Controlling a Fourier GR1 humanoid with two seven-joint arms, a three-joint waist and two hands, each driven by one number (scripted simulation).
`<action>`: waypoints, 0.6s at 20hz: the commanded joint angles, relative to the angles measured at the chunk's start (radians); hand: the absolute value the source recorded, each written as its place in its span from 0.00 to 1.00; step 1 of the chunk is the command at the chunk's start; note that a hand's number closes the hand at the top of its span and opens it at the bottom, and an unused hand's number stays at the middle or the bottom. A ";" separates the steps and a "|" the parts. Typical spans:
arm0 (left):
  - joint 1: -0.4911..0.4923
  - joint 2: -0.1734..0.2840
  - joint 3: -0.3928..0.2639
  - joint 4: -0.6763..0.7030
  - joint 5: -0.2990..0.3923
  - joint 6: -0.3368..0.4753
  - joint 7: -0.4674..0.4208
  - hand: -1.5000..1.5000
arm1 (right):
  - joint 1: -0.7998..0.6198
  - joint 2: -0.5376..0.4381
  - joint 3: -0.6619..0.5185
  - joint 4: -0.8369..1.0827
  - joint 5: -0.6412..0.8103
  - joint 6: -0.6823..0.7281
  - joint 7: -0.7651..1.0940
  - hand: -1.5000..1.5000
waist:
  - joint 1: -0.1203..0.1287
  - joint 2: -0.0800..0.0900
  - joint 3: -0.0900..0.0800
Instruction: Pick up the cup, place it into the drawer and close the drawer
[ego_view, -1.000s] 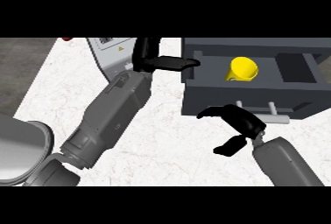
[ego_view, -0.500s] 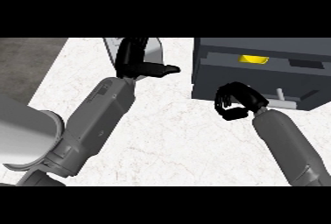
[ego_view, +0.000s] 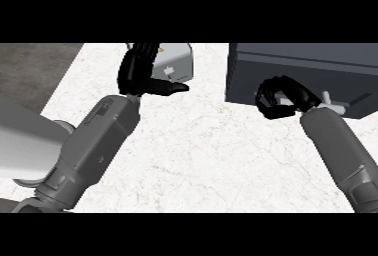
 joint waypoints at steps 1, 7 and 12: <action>0.026 0.033 0.005 -0.034 0.010 -0.034 0.013 0.00 | -0.158 -0.104 -0.091 0.074 -0.019 -0.038 0.057 1.00 | 0.043 0.011 -0.007; 0.029 0.047 -0.001 -0.045 0.009 -0.057 0.026 0.00 | -0.170 -0.110 -0.115 0.049 -0.057 -0.018 0.067 1.00 | 0.055 0.023 -0.007; 0.044 0.040 -0.010 -0.060 0.012 -0.077 0.031 0.00 | -0.181 -0.140 -0.126 0.016 -0.084 0.034 0.079 1.00 | 0.065 0.022 -0.009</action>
